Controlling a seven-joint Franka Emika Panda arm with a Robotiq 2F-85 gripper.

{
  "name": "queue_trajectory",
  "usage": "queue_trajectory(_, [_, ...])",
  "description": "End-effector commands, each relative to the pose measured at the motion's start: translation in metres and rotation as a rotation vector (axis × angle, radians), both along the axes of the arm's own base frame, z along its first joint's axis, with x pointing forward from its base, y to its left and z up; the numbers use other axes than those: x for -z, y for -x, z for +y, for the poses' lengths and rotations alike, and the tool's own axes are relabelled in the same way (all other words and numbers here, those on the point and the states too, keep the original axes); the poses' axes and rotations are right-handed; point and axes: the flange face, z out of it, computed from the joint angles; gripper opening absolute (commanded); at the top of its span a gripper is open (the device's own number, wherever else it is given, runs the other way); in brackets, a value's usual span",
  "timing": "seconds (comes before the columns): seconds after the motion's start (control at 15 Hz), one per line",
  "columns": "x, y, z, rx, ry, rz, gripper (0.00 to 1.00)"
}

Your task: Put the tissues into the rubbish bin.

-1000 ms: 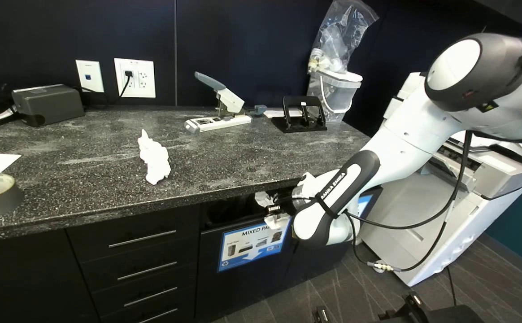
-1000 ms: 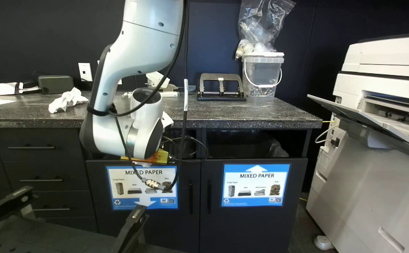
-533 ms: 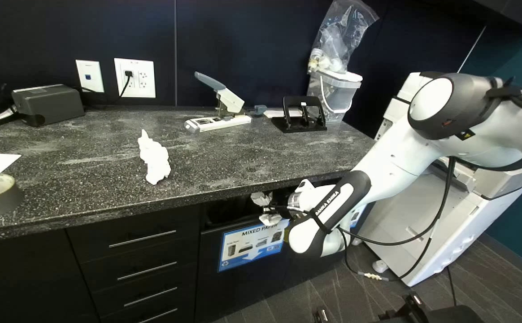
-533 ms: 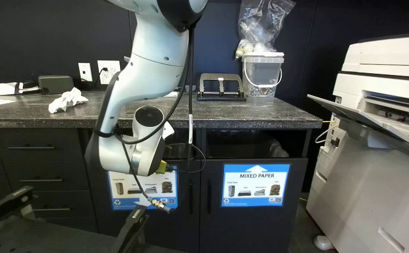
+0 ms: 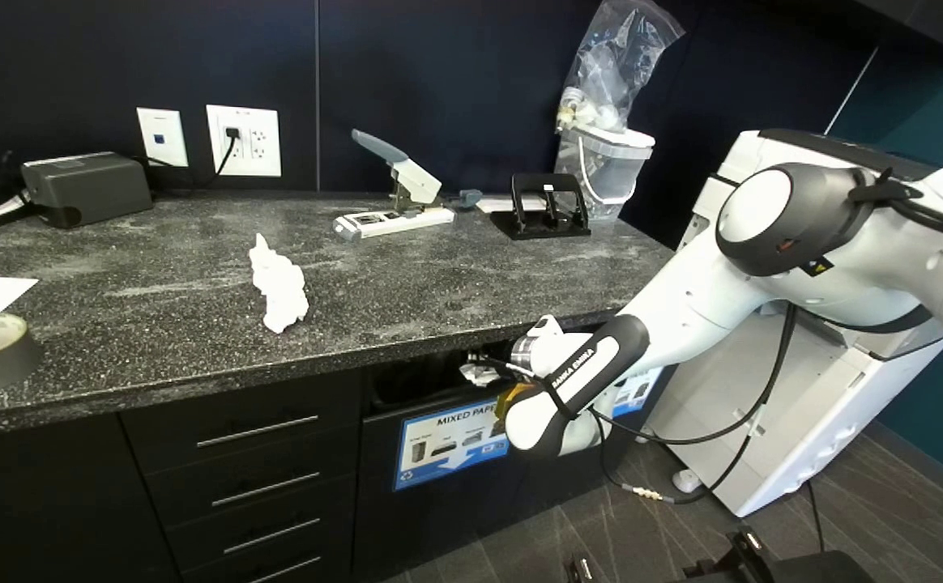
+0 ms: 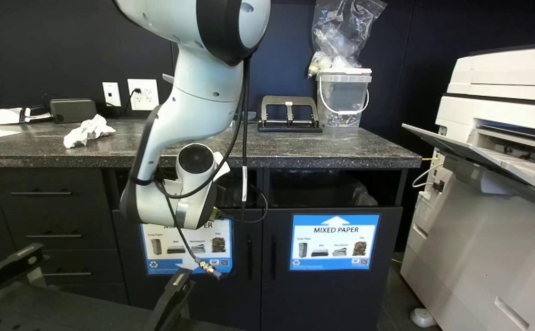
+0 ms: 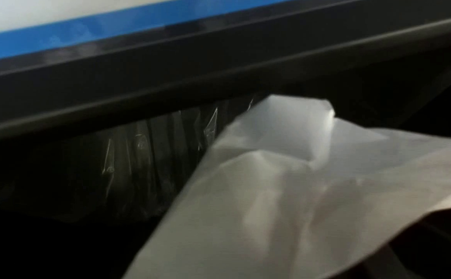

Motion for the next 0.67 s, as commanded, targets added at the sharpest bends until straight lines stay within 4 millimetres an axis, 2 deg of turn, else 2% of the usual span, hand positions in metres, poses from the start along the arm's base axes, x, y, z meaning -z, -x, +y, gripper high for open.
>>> queue_trajectory(0.0, [0.0063,-0.0114,0.0033,0.017,-0.051,-0.049,0.03])
queue_trajectory(0.13, [0.0118,-0.011,0.0026,0.031,-0.062,-0.049,0.03])
queue_trajectory(0.2, [0.0118,-0.0122,0.0021,0.054,-0.079,-0.048,0.3])
queue_trajectory(0.6, [0.0125,-0.0182,0.0044,0.082,-0.101,-0.038,0.75])
